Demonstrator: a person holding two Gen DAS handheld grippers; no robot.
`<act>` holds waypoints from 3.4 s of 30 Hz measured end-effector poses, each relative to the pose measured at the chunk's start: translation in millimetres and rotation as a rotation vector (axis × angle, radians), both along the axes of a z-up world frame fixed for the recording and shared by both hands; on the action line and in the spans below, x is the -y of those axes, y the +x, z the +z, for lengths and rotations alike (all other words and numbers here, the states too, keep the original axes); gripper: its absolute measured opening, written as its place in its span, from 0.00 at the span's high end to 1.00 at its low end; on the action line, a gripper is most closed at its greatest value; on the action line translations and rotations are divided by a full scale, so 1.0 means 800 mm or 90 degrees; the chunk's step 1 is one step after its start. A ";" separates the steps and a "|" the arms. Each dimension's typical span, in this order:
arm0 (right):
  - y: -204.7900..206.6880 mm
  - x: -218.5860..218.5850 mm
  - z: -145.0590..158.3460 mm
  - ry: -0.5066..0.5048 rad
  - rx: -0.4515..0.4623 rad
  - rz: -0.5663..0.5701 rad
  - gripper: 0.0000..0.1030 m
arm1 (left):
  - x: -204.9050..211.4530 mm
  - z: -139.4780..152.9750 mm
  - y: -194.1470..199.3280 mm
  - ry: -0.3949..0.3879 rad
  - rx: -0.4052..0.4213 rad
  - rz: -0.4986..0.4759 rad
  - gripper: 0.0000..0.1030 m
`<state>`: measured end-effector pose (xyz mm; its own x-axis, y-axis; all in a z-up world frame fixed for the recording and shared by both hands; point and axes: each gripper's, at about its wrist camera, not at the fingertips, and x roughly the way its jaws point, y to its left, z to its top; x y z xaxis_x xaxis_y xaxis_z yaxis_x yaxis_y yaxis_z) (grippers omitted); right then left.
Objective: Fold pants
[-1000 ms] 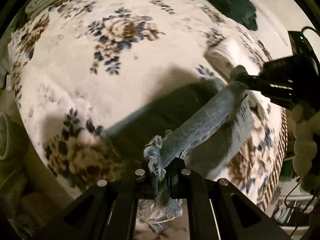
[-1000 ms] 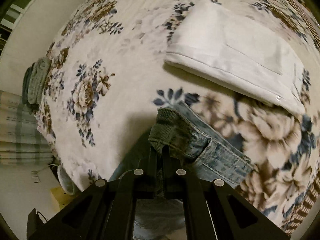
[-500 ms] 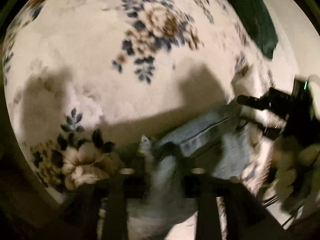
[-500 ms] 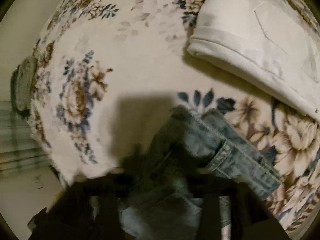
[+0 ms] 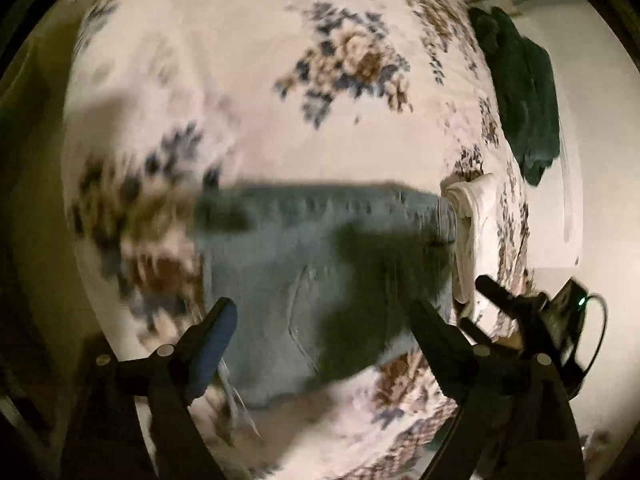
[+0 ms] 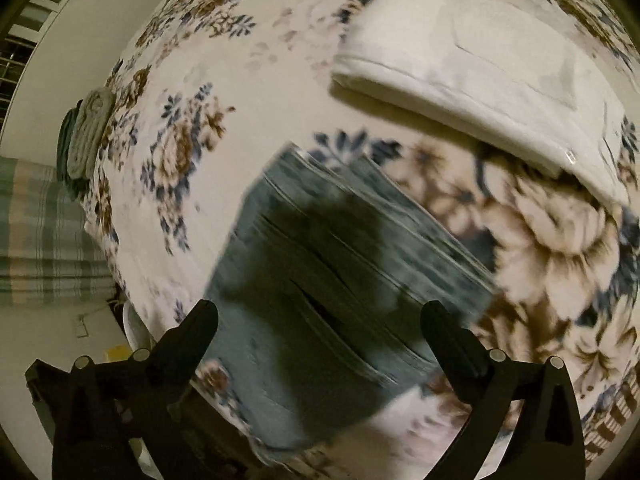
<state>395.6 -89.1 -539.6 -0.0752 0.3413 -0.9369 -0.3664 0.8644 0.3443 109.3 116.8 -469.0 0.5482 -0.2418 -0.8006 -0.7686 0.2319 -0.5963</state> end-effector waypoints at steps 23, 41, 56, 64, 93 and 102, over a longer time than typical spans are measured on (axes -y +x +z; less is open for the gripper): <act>-0.002 0.135 -0.158 0.166 -0.161 -0.005 0.00 | 0.164 -0.171 -0.069 -0.278 0.078 0.447 0.15; 0.033 0.107 -0.154 0.216 -0.097 -0.069 0.58 | 0.105 -0.155 -0.063 -0.220 0.091 0.504 0.66; -0.009 0.131 -0.054 0.236 -0.101 -0.179 0.82 | 0.043 -0.005 -0.028 -0.062 0.067 0.285 0.71; -0.016 0.188 0.046 0.259 -0.090 -0.295 0.83 | 0.012 0.101 0.059 -0.029 0.082 0.133 0.71; 0.193 0.302 -0.025 0.274 0.100 -0.672 0.84 | 0.064 -0.043 0.571 0.024 0.131 -0.415 0.71; 0.186 0.292 -0.054 0.269 0.111 -0.645 0.83 | 0.054 -0.052 0.513 0.018 0.131 -0.383 0.71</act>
